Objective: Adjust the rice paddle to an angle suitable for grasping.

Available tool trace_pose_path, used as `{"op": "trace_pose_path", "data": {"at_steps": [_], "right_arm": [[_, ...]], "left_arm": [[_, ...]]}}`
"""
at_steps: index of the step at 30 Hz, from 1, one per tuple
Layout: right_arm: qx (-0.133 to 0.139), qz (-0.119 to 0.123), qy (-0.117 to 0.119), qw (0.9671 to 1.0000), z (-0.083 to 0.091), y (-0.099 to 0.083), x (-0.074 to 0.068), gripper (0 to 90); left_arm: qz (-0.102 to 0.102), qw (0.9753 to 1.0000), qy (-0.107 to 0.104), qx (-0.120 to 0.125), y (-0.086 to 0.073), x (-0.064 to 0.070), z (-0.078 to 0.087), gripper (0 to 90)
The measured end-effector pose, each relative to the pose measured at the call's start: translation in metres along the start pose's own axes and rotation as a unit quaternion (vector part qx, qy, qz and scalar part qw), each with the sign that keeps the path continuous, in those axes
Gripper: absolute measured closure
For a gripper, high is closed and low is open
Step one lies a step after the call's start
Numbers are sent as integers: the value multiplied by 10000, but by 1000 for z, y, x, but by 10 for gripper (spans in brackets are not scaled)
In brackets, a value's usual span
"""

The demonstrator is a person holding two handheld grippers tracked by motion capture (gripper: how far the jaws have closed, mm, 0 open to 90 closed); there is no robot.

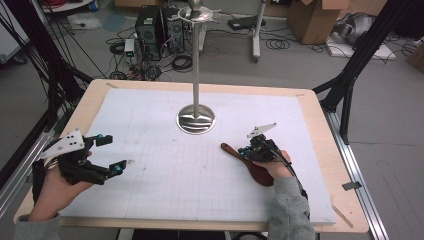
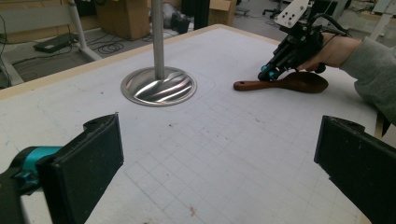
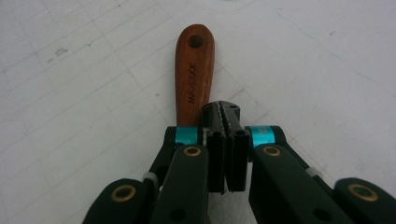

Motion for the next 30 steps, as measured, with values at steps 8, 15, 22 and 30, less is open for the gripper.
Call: {"op": "trace_pose_path", "data": {"at_steps": [8,15,22,30], "right_arm": [[-33,71,33,10000,0,0,-3,893],[123,58,31,9999,7,3,-1,809],[144,193,-62,9997,17,10,-6,543],[127,141,-107,9998,20,12,-6,404]], "left_arm": [[-6,10000,1,-19,-1,0,-2,18],[26,10000,8,-40,-2,-1,-2,18],[22,10000,-13,-45,-2,0,-2,18],[-57,10000,-18,-47,-2,1,-3,18]]}}
Point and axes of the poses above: each handheld gripper's, and its own axes: z roughly backward along the jaws, y roughly out of its top, x roughly to its right, the point moved 9 cm from there along -z, roughly forward along the jaws, and after that the axes turned 1 degree about -y, right-handed, at the moved point
